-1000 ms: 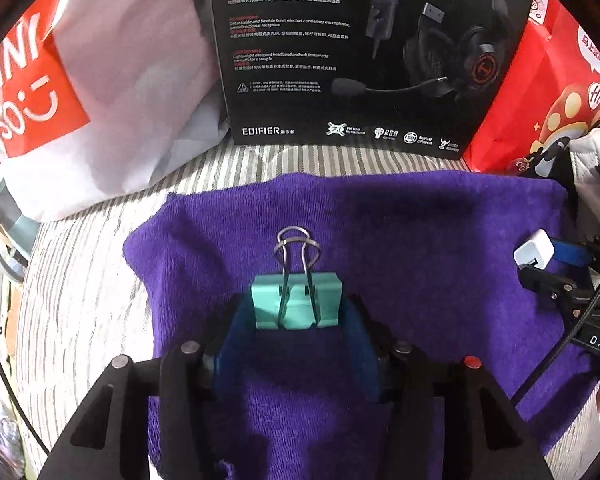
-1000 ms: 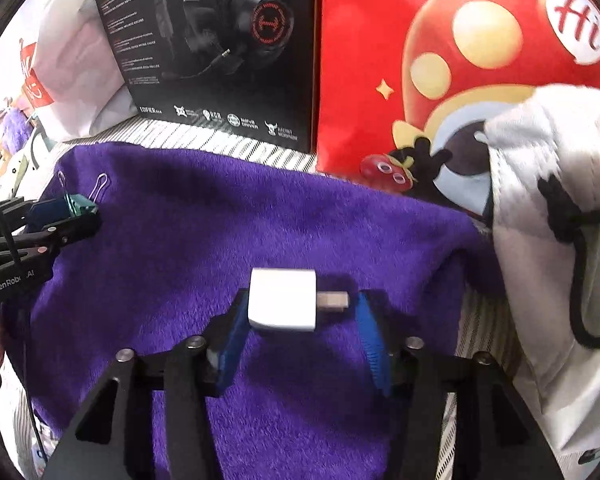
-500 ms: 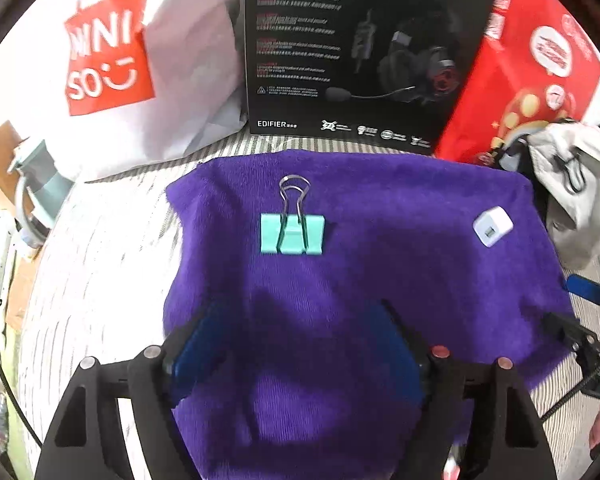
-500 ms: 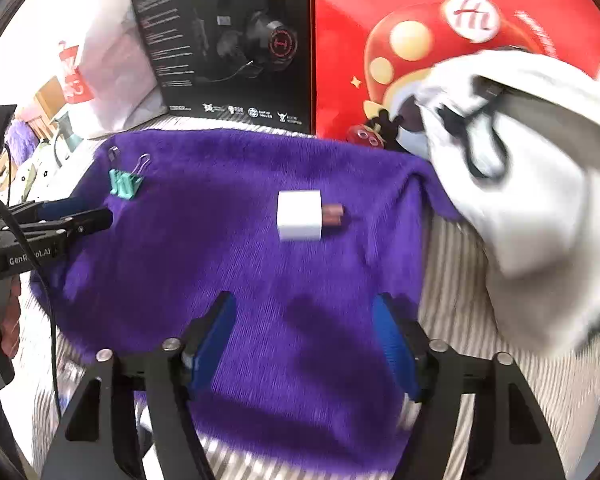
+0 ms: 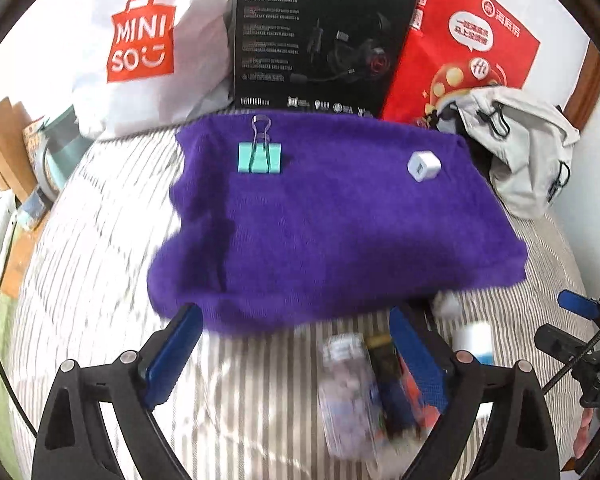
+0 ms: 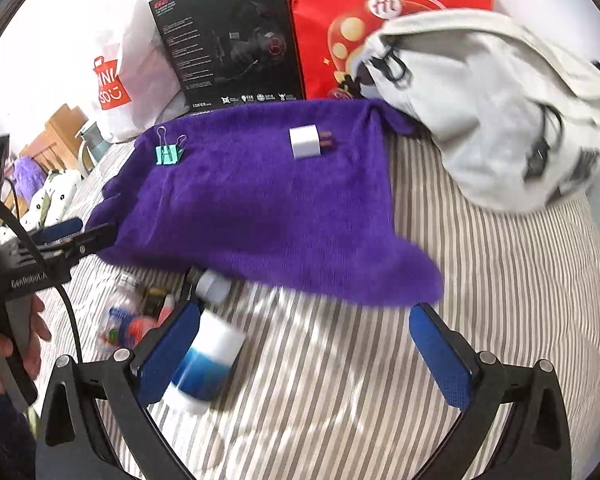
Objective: Organize rigid objects
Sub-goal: 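Move the left gripper to the clear candy jar and grasp it, then grasp the ADMD balm tube with right while left carries the jar to the towel, then set the candy jar beside the clip with left while right places the balm tube, then grasp the white tape roll with the left gripper and lift it, then grasp the white USB plug cap with right while left holds the tape roll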
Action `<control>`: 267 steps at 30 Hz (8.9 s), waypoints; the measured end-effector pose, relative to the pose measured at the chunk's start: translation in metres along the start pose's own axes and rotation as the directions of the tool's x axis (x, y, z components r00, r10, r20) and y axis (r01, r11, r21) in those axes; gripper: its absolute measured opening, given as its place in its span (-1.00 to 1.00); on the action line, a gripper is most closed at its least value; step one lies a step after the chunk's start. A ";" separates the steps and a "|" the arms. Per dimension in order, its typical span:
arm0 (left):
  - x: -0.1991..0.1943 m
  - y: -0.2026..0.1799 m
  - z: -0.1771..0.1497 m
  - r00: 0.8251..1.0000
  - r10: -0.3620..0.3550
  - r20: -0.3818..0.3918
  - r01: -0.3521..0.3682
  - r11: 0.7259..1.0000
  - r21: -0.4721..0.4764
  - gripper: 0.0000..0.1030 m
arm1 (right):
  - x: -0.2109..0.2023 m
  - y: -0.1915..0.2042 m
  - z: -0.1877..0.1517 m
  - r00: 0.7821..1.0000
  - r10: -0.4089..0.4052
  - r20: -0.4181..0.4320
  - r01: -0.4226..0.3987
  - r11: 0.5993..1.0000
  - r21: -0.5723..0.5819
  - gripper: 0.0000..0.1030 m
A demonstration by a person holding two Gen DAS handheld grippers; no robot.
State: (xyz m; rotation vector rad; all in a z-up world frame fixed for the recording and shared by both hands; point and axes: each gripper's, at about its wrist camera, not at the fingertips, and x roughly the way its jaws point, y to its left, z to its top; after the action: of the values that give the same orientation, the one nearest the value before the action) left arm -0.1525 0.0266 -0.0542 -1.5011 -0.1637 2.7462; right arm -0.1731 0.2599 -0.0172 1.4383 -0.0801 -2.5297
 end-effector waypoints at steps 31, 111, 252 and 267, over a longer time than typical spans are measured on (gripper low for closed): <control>0.020 -0.007 -0.062 0.997 0.082 -0.003 -0.081 0.986 0.146 0.83 | -0.011 0.001 -0.074 0.999 -0.019 -0.042 0.020 1.000 0.022 0.99; -0.028 0.034 -0.015 0.994 -0.058 0.092 0.050 0.995 0.089 -0.24 | 0.006 0.014 -0.028 0.998 0.058 -0.026 -0.058 0.998 -0.008 -0.29; -0.012 0.042 -0.083 1.000 0.014 -0.002 -0.014 0.997 0.082 -0.39 | 0.031 0.028 -0.025 0.999 0.039 0.006 -0.039 0.998 0.054 0.98; -0.009 0.057 -0.077 1.000 -0.015 0.002 0.015 0.997 0.078 -0.39 | 0.069 0.046 -0.007 0.998 0.068 0.005 -0.068 0.997 0.032 0.59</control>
State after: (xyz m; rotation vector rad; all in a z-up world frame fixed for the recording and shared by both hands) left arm -0.0812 -0.0237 -0.0935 -1.4718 -0.0661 2.7089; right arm -0.1936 0.2000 -0.0714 1.4170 -0.1682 -2.4874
